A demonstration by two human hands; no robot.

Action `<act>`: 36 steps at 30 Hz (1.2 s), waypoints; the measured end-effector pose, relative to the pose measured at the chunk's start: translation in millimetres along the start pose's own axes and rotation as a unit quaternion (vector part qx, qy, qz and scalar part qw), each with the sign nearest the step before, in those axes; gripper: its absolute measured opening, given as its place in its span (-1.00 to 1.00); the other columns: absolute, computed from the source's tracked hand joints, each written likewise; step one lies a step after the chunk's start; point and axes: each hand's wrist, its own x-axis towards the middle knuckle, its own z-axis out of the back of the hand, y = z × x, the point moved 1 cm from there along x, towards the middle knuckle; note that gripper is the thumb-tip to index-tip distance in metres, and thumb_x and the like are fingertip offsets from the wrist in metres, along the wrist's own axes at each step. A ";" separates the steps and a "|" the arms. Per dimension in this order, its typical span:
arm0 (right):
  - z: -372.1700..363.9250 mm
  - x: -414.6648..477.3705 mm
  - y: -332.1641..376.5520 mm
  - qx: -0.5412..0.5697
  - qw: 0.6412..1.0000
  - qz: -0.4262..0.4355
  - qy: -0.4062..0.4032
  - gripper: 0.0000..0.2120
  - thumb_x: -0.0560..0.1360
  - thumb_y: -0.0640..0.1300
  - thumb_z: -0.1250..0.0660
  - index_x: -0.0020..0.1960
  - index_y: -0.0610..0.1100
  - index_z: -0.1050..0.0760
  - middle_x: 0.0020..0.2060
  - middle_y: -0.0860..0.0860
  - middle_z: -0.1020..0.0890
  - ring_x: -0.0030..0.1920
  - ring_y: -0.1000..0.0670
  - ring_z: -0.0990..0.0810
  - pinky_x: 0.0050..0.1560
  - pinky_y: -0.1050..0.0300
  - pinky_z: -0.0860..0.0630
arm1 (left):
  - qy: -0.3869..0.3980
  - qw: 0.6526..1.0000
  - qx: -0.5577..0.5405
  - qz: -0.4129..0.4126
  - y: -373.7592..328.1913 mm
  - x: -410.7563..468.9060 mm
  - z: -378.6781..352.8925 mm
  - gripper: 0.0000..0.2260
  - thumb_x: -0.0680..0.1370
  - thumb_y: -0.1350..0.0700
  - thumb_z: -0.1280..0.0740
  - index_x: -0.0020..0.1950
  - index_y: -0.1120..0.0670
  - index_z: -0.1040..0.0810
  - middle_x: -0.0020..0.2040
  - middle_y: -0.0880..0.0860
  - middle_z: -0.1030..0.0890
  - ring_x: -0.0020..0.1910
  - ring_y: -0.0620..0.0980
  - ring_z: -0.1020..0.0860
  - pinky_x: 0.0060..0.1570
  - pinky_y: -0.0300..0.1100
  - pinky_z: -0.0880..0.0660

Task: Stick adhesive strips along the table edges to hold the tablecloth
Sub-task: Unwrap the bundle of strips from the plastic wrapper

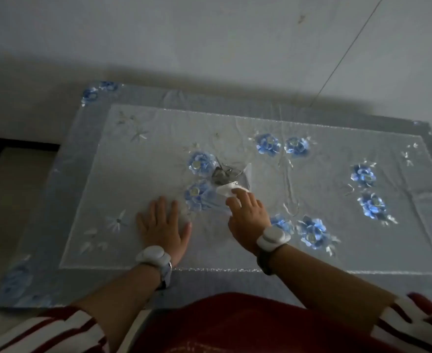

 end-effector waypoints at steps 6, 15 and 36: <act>14.8 7.2 -5.3 0.063 0.992 -0.094 0.062 -0.81 0.55 -0.10 -0.18 -0.03 -0.09 -0.56 -0.05 -0.05 -0.62 -0.05 -0.13 -0.60 -0.14 0.09 -0.47 | -0.011 1.000 -0.014 -0.022 11.6 6.6 1.8 -0.42 0.39 -0.23 -0.08 0.29 0.03 -0.43 0.34 0.20 -0.43 0.31 0.25 -0.36 0.23 0.30 -0.27; 30.4 3.9 -5.0 0.208 0.957 -0.190 0.066 -0.86 0.49 -0.01 -0.31 -0.04 -0.01 -0.62 -0.04 -0.01 -0.66 -0.03 -0.05 -0.60 -0.01 0.16 -0.46 | 0.005 0.992 -0.122 -0.019 -1.7 31.3 31.1 -0.54 0.28 -0.16 -0.21 -0.03 0.12 -0.60 0.05 0.23 -0.60 0.02 0.30 -0.53 0.00 0.12 -0.46; 48.0 11.1 -7.5 0.365 0.908 -0.205 0.019 -0.82 0.44 -0.05 -0.40 -0.12 -0.17 -0.60 -0.24 0.03 -0.56 -0.23 0.08 -0.49 -0.22 0.33 -0.38 | 0.119 0.873 -0.472 -0.011 -64.0 48.0 83.6 -0.85 0.47 0.20 -0.35 -0.30 0.19 -0.53 -0.44 0.06 -0.55 -0.57 -0.24 -0.46 -0.48 -0.44 -0.38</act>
